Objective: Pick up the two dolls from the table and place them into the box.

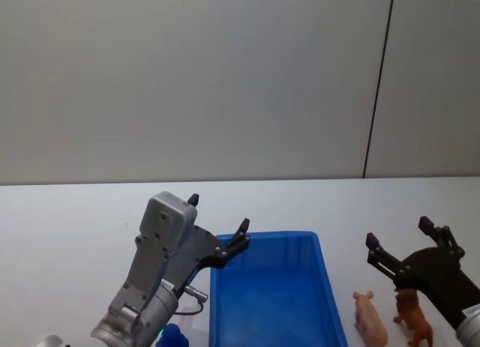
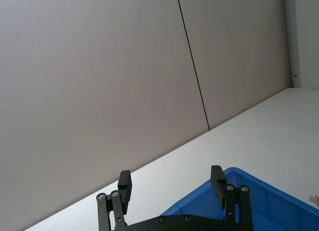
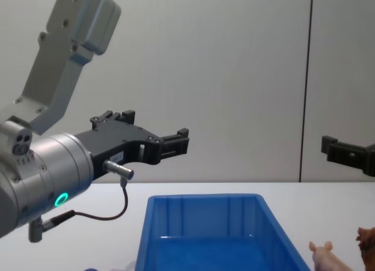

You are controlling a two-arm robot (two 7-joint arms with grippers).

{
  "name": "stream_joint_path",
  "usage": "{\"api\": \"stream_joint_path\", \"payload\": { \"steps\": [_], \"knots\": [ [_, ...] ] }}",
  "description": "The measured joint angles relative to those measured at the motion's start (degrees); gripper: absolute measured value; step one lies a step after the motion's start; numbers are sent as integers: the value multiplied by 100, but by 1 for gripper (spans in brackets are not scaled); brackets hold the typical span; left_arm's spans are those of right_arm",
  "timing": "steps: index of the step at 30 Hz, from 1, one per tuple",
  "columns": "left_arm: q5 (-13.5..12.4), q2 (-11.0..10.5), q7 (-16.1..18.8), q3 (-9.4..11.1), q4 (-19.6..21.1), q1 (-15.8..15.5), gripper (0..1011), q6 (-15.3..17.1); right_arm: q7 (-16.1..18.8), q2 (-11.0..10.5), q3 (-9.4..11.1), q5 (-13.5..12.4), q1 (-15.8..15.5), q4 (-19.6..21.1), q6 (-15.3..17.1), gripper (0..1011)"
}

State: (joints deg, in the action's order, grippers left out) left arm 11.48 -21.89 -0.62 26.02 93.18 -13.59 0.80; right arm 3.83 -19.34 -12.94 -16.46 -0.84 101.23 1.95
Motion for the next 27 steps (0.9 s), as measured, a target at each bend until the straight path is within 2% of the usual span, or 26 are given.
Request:
{"api": "stream_joint_path", "payload": {
  "steps": [27],
  "knots": [
    [0,0,0,0,0,0,1001,0,0,0,0,0,0,0,0,1001]
  ]
}}
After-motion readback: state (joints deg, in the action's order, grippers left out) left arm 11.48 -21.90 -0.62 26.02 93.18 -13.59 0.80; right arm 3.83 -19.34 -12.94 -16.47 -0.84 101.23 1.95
